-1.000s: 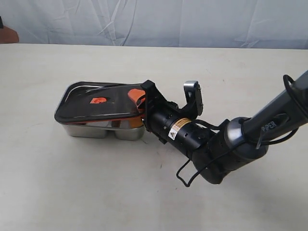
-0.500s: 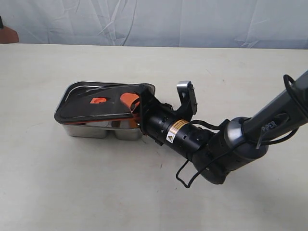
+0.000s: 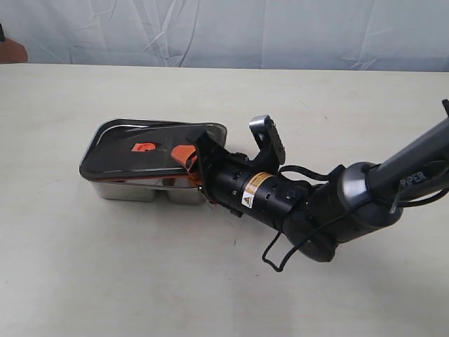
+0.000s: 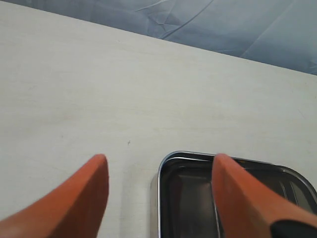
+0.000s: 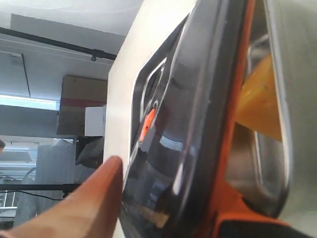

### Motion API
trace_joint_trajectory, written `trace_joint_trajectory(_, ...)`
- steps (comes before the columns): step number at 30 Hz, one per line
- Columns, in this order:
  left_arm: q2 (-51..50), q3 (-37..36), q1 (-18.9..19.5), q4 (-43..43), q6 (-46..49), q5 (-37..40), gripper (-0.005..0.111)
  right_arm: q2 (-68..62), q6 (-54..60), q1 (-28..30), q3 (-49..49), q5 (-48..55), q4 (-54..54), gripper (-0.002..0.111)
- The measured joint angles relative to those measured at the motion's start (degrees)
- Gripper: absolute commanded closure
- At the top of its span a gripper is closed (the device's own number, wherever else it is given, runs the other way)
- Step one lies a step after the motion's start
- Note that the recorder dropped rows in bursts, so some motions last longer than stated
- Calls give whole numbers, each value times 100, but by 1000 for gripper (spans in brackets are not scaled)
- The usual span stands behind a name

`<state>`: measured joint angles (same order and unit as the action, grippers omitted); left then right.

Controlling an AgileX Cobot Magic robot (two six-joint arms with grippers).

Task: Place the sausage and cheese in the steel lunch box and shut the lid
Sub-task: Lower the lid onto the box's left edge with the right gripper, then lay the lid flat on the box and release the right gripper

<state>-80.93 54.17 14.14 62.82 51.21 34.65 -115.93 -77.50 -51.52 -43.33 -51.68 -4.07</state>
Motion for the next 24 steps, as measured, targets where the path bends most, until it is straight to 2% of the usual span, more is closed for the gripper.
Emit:
trace_joint_trajectory(8,0,0,0,17,0,-92,48,287,376,0,0,489,-37,66)
trace_joint_trajectory(15,0,0,0,730,0,-493,48,438,474,0,0,878,-37,66)
trace_joint_trajectory(24,0,0,0,818,0,-435,48,883,629,0,3,2018,-235,66)
